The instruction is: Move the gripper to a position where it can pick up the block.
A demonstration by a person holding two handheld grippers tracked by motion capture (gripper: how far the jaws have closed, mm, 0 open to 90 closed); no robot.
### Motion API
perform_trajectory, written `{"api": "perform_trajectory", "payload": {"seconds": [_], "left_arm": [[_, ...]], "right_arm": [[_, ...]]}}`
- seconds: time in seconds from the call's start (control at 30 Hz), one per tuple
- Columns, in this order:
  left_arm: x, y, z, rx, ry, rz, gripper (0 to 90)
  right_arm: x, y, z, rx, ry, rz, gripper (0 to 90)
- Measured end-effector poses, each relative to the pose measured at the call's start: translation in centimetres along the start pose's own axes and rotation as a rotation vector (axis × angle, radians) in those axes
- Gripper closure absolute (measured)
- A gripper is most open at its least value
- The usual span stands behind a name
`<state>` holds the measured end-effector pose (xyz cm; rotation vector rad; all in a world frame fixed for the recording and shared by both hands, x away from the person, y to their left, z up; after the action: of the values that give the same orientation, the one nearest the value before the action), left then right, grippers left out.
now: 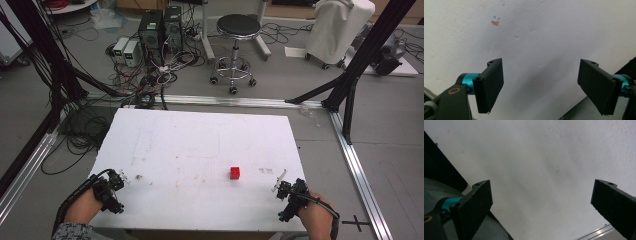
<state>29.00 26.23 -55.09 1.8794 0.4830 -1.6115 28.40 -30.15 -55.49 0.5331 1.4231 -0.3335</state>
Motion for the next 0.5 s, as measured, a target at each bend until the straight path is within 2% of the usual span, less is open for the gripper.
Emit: {"api": "perform_trajectory", "payload": {"seconds": [0.5], "left_arm": [[0.05, 0.17, 0.16, -0.002, 0.000, 0.006, 21.3]], "right_arm": [[-0.17, -0.17, 0.02, 0.006, 0.000, 0.004, 3.0]]}}
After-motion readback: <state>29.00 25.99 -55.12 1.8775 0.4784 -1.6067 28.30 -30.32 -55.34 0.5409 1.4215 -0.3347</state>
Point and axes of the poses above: each handheld gripper's, and its own axes: x roughly forward along the jaws, y roughly out of its top, z roughly to its right, the point moved 5 cm from there along x, roughly forward along the jaws, and after that the axes turned 5 degrees about z, right-handed, at the moved point
